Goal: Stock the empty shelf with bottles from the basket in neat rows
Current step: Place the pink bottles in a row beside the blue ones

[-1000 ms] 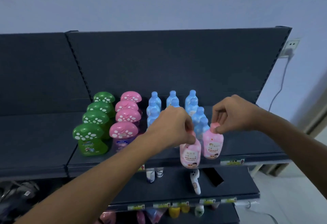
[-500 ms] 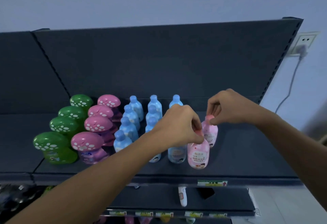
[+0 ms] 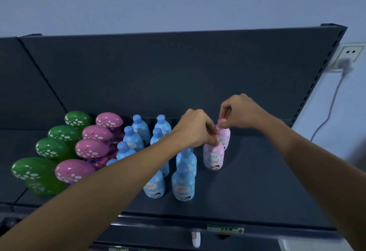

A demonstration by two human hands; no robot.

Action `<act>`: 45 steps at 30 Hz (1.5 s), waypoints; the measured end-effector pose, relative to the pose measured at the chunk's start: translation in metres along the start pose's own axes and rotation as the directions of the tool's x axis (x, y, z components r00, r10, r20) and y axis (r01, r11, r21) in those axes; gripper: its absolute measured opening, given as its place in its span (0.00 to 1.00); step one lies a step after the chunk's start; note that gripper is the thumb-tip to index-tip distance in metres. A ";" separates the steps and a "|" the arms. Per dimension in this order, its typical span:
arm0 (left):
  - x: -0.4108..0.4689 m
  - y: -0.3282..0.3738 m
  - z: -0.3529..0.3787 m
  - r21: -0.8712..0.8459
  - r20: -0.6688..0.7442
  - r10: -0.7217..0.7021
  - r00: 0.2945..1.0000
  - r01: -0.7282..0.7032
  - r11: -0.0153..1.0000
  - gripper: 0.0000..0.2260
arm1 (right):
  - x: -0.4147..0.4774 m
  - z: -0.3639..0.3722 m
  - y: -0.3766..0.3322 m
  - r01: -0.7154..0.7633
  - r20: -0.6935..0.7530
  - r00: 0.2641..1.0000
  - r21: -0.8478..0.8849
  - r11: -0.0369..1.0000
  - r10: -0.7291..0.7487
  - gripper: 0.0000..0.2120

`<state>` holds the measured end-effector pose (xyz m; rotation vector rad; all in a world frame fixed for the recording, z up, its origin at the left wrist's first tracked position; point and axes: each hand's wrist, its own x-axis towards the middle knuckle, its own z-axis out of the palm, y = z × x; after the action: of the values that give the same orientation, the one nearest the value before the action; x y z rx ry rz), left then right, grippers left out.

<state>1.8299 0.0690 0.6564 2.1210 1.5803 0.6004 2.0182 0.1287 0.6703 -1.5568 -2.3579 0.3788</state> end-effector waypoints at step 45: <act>0.034 -0.017 0.014 -0.059 0.004 -0.102 0.995 0.102 0.993 0.11 | 0.047 0.025 0.015 0.031 0.068 0.997 0.091 0.995 -0.037 0.08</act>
<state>1.8332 0.1052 0.6386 1.9839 1.6382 0.6040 2.0040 0.1764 0.6457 -1.4835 -2.3807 0.5314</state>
